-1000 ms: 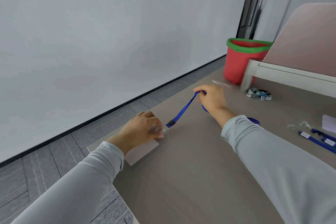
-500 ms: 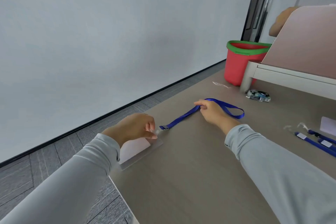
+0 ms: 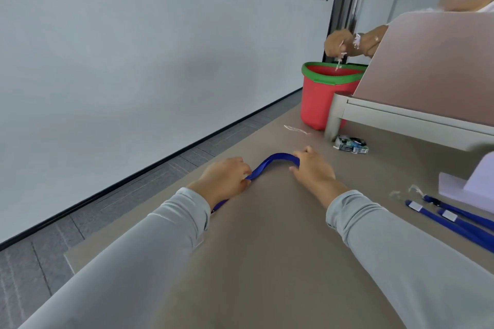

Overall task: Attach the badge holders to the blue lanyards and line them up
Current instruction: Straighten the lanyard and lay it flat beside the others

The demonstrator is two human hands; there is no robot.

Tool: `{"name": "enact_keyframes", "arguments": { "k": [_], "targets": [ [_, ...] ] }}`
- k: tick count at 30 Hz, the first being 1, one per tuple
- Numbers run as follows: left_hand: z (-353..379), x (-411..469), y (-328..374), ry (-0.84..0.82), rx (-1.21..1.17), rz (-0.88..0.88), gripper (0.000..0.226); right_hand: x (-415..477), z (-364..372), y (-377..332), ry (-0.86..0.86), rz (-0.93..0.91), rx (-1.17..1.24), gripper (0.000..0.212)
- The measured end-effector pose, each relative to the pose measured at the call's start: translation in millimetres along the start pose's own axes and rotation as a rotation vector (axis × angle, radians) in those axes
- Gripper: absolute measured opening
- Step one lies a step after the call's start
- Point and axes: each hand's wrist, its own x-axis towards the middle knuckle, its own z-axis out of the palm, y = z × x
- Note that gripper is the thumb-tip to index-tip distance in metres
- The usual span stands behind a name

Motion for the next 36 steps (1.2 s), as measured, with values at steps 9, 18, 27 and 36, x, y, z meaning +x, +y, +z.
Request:
{"name": "enact_keyframes", "arguments": {
  "k": [9, 18, 27, 36],
  "targets": [
    [21.4, 43.7, -1.3, 0.040, -0.189, -0.192, 0.025, 33.3, 8.7, 3.0, 0.008, -0.025, 0.051, 0.032],
    [31.6, 39.8, -11.7, 0.083, -0.321, -0.190, 0.020, 62.2, -1.9, 11.4, -0.045, -0.065, 0.044, 0.021],
    [33.2, 37.8, -12.4, 0.099, -0.294, -0.143, 0.019, 59.6, 1.5, 17.9, 0.085, -0.127, 0.032, 0.015],
    [31.0, 34.7, -10.2, 0.107, -0.325, -0.107, 0.023, 60.6, 2.9, 5.5, 0.273, -0.174, 0.042, 0.008]
  ]
}}
